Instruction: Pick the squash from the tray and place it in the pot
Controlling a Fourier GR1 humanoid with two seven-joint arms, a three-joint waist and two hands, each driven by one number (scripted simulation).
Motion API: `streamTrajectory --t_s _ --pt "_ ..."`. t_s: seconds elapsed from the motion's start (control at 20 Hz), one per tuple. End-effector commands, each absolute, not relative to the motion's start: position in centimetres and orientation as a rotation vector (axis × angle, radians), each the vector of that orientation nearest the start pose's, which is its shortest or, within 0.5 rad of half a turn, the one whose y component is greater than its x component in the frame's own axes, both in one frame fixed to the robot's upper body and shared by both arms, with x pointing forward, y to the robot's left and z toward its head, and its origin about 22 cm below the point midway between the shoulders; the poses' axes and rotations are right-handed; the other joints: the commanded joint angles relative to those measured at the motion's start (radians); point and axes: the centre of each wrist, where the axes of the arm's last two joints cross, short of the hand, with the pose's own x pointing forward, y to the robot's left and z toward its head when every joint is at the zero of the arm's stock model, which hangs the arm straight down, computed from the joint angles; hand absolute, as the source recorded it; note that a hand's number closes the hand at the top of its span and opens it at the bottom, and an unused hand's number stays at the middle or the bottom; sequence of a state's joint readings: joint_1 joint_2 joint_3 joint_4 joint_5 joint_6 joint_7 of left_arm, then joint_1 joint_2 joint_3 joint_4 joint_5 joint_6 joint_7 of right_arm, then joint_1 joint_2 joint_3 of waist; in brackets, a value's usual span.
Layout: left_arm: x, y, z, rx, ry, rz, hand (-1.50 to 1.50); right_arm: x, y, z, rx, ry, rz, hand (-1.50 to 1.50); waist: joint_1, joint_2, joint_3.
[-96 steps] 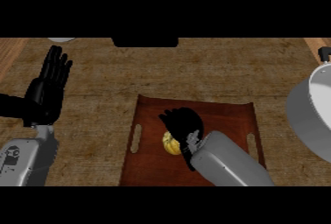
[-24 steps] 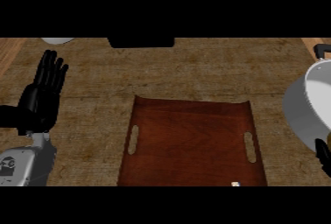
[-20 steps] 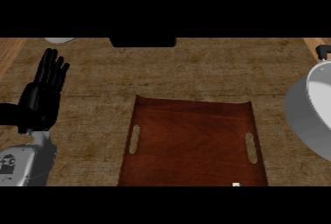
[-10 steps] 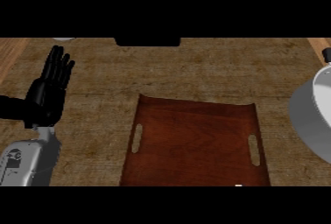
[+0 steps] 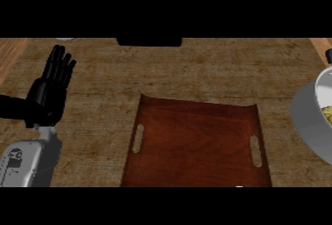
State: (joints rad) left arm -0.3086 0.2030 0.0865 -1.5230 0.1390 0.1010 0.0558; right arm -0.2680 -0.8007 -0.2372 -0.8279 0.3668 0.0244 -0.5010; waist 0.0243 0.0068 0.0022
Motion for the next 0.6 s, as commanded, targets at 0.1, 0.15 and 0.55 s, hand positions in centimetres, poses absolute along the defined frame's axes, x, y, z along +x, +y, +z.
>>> streamTrajectory --t_s 0.1,0.15,0.55 --pt "31.0 25.4 8.6 0.081 -1.753 0.025 0.0 27.8 -51.5 5.8 -0.814 -1.617 0.648 -1.5 -0.007 -0.002 0.0" --pt "30.0 25.7 8.5 0.107 -1.771 0.041 0.0 26.0 -52.6 6.3 -0.789 -1.647 0.627 -1.5 -0.019 -0.007 -0.001" --pt "29.9 28.0 9.2 0.103 -1.764 0.029 0.0 27.0 -54.1 8.6 -0.603 -1.718 0.194 -1.5 -0.018 -0.008 -0.002"
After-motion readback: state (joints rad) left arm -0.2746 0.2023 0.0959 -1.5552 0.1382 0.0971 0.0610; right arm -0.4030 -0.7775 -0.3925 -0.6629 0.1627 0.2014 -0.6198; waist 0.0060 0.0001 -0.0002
